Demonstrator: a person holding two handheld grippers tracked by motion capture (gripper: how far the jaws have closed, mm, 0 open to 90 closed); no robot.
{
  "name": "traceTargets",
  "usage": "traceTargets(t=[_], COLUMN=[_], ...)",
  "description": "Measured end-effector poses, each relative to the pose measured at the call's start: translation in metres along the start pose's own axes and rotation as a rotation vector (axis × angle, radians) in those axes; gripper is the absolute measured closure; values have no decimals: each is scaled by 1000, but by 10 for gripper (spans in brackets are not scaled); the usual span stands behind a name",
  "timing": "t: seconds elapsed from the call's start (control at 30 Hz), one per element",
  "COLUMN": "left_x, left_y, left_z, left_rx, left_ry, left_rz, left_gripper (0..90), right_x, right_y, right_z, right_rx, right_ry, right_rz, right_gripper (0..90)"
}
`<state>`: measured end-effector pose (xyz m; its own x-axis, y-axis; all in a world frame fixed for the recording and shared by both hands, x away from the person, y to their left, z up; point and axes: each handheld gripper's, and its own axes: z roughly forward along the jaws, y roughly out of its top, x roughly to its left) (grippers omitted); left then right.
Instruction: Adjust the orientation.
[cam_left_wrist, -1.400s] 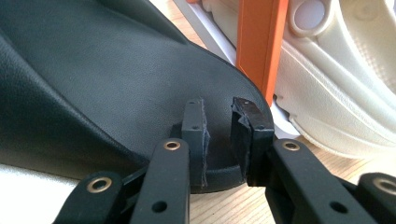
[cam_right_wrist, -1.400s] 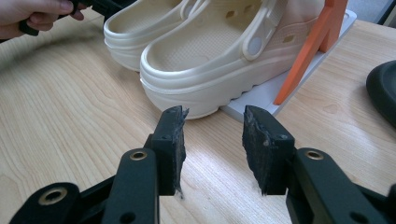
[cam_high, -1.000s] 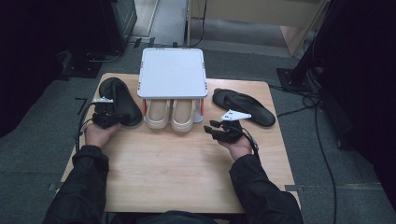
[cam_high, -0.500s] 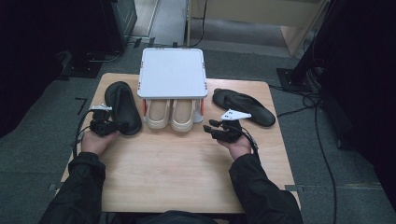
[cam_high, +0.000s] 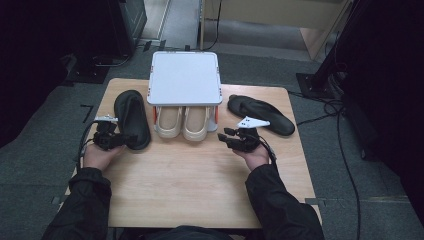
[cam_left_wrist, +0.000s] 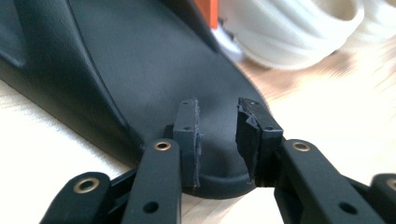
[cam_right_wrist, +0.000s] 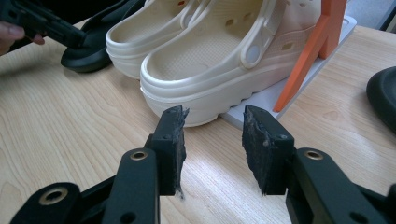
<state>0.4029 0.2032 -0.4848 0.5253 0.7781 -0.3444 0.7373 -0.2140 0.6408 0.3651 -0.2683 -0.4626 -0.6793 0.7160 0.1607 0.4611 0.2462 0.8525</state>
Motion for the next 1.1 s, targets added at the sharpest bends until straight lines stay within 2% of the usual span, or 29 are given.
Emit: traceTargets(t=[0.03,0.13,0.2,0.27,0.37,0.53,0.63,0.73,0.8,1.03,1.1], left_x=[0,0,7,13,21,27,38,43,50,61,65], left_y=[2,6,12,16,22,30,39,43,48,51,50], left_z=[-3,-8,-12,-14,-14,-12,-7,-4,-1,7,13], left_rx=[-19,-32,-55,-62,-86,-83,-86,-87,-103,-93,-66], left_ry=[-1,10,33,57,71,87,100,108,117,117,122], left_rz=[-1,5,-12,-10,-25,-16,-34,-34,-47,-65,-70], left_gripper=[693,674,662,657,643,631,614,610,607,580,579], right_x=[0,-1,-1,0,1,0,0,0,0,0,1], right_y=[0,-1,-1,-1,-1,-1,-2,-2,-2,-5,-7], right_z=[0,1,2,2,3,3,2,1,0,-4,-5], right_rx=[0,6,5,10,13,20,19,23,25,18,20], right_ry=[1,1,4,5,6,7,3,2,-1,-11,-10], right_rz=[1,5,-2,-5,-6,-8,2,10,9,8,17], right_gripper=[594,594,594,594,594,594,590,589,589,587,586])
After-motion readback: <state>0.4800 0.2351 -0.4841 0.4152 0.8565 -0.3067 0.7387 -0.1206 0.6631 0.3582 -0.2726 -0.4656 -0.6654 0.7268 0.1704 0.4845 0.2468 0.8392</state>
